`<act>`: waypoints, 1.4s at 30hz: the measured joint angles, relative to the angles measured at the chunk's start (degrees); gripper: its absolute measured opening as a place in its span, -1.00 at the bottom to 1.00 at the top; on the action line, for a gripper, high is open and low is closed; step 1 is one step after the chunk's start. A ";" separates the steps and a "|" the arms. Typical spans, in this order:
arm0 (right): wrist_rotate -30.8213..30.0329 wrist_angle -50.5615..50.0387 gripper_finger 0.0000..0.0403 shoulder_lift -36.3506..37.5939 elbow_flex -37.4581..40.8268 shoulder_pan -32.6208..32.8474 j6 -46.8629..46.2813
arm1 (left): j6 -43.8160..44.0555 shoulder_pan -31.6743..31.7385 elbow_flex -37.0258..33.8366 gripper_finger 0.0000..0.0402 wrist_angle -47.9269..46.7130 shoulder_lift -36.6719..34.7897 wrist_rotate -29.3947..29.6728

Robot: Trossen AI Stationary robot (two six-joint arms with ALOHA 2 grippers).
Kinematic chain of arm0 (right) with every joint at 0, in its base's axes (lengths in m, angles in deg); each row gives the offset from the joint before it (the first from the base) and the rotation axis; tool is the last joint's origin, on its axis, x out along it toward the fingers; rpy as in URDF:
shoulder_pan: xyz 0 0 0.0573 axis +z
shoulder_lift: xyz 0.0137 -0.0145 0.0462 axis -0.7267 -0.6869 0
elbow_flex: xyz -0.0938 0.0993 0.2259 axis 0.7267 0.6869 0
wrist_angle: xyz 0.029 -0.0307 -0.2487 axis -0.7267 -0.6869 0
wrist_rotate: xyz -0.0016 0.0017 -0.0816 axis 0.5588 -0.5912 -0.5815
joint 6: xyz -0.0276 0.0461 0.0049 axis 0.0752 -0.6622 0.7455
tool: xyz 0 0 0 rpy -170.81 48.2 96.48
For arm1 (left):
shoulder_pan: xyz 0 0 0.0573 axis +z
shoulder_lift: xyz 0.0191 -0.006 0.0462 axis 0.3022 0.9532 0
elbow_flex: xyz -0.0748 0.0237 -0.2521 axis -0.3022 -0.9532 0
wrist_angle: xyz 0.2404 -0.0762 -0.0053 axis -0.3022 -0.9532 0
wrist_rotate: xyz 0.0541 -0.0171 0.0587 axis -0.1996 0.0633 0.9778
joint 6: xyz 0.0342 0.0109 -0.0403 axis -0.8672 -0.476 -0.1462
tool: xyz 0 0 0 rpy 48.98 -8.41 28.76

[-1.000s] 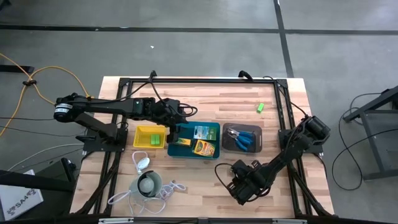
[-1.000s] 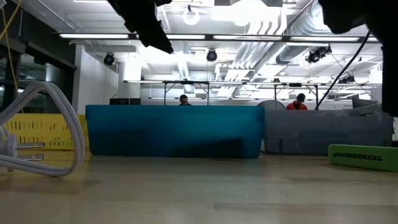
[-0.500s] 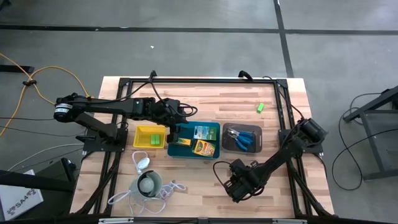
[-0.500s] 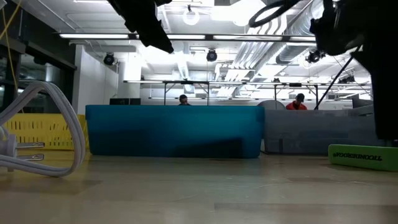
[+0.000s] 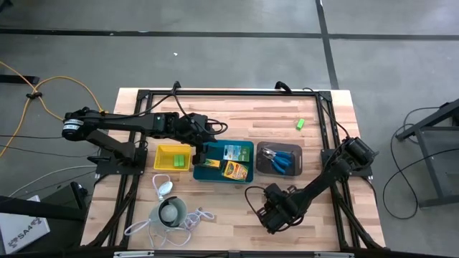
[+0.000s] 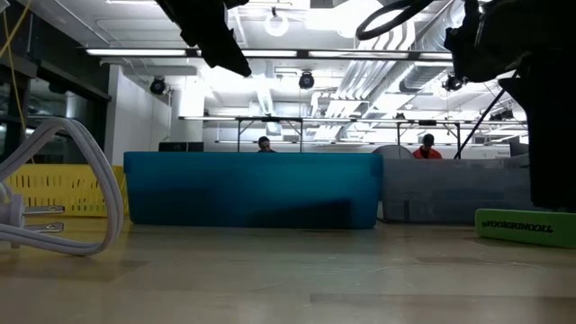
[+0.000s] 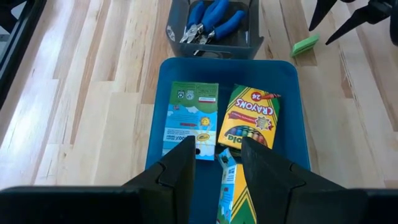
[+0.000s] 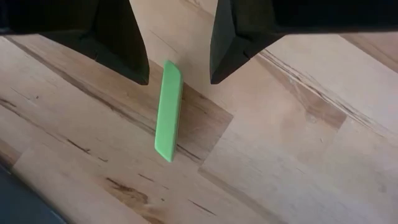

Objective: Pick & Place School Supplies
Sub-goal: Put the green eraser into the yellow bin

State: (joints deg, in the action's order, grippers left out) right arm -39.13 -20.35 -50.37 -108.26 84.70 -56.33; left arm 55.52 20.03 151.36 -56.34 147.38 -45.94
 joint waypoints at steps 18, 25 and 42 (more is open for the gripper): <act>-1.69 0.07 -0.20 -1.75 0.02 -0.24 -0.23 | -0.01 0.00 0.00 -0.37 0.00 0.00 0.02; -0.58 1.15 -0.20 -3.34 0.00 -0.33 -0.13 | 0.00 -0.02 0.00 -0.37 0.00 0.00 -0.09; -1.02 0.60 -0.35 -3.39 0.00 -0.33 0.04 | 0.42 0.00 0.00 -0.37 0.20 0.00 -0.26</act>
State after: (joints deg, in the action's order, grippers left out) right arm -40.15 -19.75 -53.76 -108.26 84.37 -56.28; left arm 55.94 20.03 151.36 -56.14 147.38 -46.20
